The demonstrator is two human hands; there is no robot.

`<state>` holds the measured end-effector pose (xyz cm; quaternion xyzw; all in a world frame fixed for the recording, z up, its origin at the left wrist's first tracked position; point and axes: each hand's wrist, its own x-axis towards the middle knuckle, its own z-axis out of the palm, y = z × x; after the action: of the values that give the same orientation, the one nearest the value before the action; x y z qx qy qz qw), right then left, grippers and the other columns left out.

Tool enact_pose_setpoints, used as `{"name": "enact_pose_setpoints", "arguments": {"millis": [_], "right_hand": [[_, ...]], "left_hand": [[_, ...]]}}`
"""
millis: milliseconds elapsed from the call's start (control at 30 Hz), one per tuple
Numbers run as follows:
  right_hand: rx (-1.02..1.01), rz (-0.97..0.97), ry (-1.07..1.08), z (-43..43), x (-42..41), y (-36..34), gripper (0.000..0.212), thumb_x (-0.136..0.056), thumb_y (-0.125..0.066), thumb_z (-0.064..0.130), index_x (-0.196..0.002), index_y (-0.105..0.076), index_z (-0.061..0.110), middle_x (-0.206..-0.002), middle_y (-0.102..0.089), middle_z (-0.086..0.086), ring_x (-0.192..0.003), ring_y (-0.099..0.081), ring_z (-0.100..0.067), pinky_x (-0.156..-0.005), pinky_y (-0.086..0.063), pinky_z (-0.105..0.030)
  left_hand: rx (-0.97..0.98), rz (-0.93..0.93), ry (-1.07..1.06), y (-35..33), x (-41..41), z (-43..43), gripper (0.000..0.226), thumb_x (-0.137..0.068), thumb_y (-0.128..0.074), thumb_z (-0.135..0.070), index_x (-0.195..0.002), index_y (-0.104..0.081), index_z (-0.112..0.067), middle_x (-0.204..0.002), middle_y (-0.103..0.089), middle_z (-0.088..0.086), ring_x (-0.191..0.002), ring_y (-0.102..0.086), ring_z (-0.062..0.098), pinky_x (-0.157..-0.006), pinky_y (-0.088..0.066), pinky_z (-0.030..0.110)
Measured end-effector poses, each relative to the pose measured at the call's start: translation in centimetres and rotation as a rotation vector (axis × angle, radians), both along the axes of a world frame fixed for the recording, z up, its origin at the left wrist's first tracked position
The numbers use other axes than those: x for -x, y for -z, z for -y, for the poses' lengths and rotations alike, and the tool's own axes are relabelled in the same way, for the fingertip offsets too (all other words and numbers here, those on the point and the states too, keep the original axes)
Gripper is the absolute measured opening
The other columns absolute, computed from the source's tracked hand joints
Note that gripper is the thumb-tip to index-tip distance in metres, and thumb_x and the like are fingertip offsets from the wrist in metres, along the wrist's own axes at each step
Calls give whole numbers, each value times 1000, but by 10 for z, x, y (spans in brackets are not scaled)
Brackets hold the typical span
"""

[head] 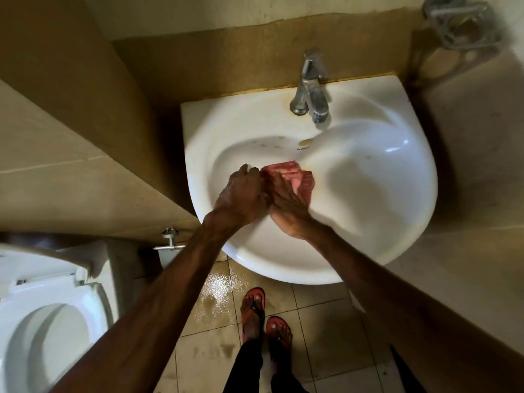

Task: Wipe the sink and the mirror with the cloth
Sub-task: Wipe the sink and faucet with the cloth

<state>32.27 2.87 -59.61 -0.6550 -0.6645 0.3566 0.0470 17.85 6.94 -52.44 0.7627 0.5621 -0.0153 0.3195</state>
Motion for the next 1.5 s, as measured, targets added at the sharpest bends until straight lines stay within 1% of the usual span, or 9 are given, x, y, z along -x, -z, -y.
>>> {"name": "enact_pose_setpoints", "arguments": {"millis": [100,267,500,767,933,1033,1233,1400,1500], "right_hand": [[-211,-155,-198,9,20,-4,56,-98,-51,8,-153,-45,2,-168,-30,-18,-160,-22,-33,-129,-14,-59],[-370,46,-324,5,-36,-2,53,-92,-54,-1,-143,-61,9,-163,-44,-10,-157,-31,-29,-125,-20,-67],[-246,465,-113,1,-133,-6,79,-89,-56,0,-157,-41,37,-172,-28,2,-162,-12,-32,-131,0,-57],[-147,-89,126,-4,27,-2,44,-94,-55,3,-137,-64,4,-152,-56,-14,-143,-50,-33,-118,-35,-37],[-228,-238,-193,0,-13,-5,54,-79,-52,-20,-122,-73,5,-131,-68,-17,-135,-53,-18,-124,-33,-54],[-266,-104,-231,-9,-97,-11,77,-73,-47,-31,-136,-68,9,-150,-56,-14,-152,-37,-33,-126,-31,-51],[-309,340,-58,1,-144,-24,57,-80,-53,-7,-130,-66,16,-140,-59,-10,-139,-46,-37,-116,-24,-37],[-104,-1,82,-1,-5,-12,50,-106,-47,13,-155,-47,12,-169,-32,-10,-158,-25,-30,-129,-22,-46],[-4,-300,37,11,32,-18,39,-99,-57,2,-137,-65,5,-150,-56,-18,-144,-47,-34,-123,-33,-44]], "left_hand": [[-44,1,-28,-1,0,-6,43,-80,-51,0,-123,-52,4,-124,-57,19,-118,-55,39,-99,-48,48],[-45,-6,28,6,2,-3,47,-85,-50,0,-131,-51,7,-133,-55,22,-126,-52,38,-107,-41,45],[28,-86,80,8,-4,-2,59,-89,-51,-4,-147,-43,-10,-155,-44,4,-146,-38,22,-117,-39,41],[-100,-25,-39,-4,-4,-14,34,-87,-52,-9,-121,-57,-12,-117,-67,10,-110,-64,33,-83,-53,38],[-233,-84,-83,-2,-4,-9,54,-85,-58,-10,-138,-52,-13,-135,-58,10,-129,-51,30,-103,-48,41],[-201,-167,1,2,-4,-4,66,-82,-54,-3,-148,-43,-11,-152,-44,8,-142,-36,29,-112,-41,38],[-179,-144,6,-1,-3,-5,62,-82,-51,0,-143,-47,-7,-148,-47,7,-140,-39,28,-109,-43,37],[-178,-61,-36,-5,2,-10,51,-83,-52,-1,-134,-55,-4,-139,-57,12,-131,-51,32,-103,-49,43],[-196,-9,-86,-2,5,-16,42,-87,-59,-9,-129,-62,-9,-134,-63,10,-127,-57,31,-105,-49,41]]}}
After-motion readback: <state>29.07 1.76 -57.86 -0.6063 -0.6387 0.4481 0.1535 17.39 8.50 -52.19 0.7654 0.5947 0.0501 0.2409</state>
